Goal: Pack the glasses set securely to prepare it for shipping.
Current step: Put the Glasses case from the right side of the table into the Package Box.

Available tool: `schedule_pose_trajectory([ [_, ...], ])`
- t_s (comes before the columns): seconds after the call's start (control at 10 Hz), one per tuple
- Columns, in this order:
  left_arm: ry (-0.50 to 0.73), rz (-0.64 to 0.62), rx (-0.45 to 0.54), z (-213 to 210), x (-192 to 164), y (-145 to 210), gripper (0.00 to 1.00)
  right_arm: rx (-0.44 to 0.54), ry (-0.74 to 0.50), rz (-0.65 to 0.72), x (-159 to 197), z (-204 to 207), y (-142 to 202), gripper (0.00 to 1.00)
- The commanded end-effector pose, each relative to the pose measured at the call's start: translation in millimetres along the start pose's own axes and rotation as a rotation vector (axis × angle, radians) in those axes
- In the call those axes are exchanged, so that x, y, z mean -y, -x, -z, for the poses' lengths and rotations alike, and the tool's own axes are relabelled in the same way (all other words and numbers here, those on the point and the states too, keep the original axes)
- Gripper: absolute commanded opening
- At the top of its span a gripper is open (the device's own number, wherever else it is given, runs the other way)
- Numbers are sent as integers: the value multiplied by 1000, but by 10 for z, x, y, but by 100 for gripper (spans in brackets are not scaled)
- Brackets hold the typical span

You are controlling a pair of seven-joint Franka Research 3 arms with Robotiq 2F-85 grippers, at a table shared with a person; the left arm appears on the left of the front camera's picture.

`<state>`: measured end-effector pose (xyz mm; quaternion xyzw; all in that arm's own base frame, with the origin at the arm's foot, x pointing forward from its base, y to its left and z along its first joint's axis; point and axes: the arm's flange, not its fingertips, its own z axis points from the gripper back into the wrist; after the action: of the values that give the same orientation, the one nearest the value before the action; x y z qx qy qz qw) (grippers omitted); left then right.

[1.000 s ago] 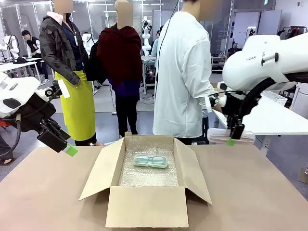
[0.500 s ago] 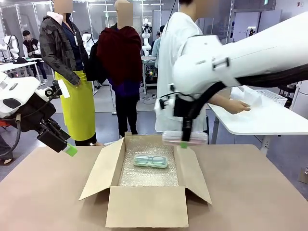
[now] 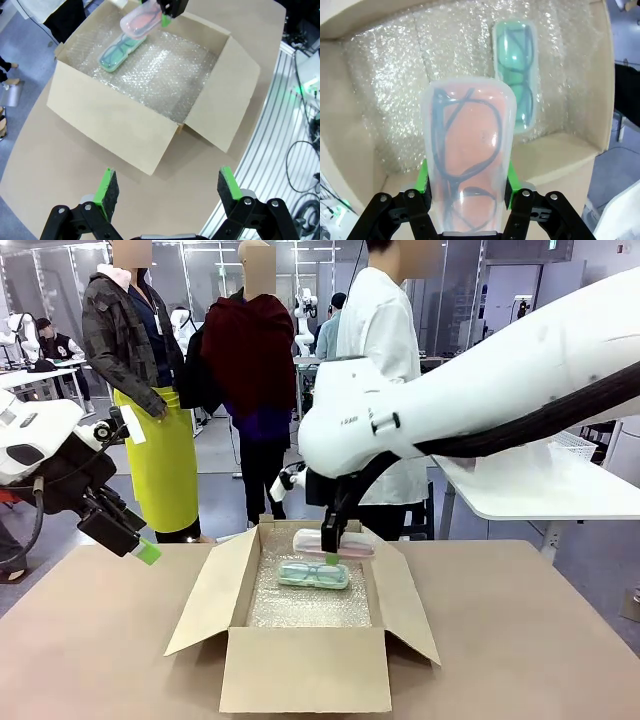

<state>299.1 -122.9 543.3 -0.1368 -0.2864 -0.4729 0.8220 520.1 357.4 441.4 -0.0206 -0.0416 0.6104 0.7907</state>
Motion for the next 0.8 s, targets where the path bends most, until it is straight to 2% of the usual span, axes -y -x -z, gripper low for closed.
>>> schedule_pose_trajectory([
  [0.0,10,3,17,0,-3,7,100,-33,-4,-15,-11,204,-277,33],
  [0.2,10,3,17,0,-3,7,100,-22,-71,-62,-49,466,-372,33],
  [0.7,10,3,17,0,-3,7,100,5,-128,-99,-80,985,-359,33],
])
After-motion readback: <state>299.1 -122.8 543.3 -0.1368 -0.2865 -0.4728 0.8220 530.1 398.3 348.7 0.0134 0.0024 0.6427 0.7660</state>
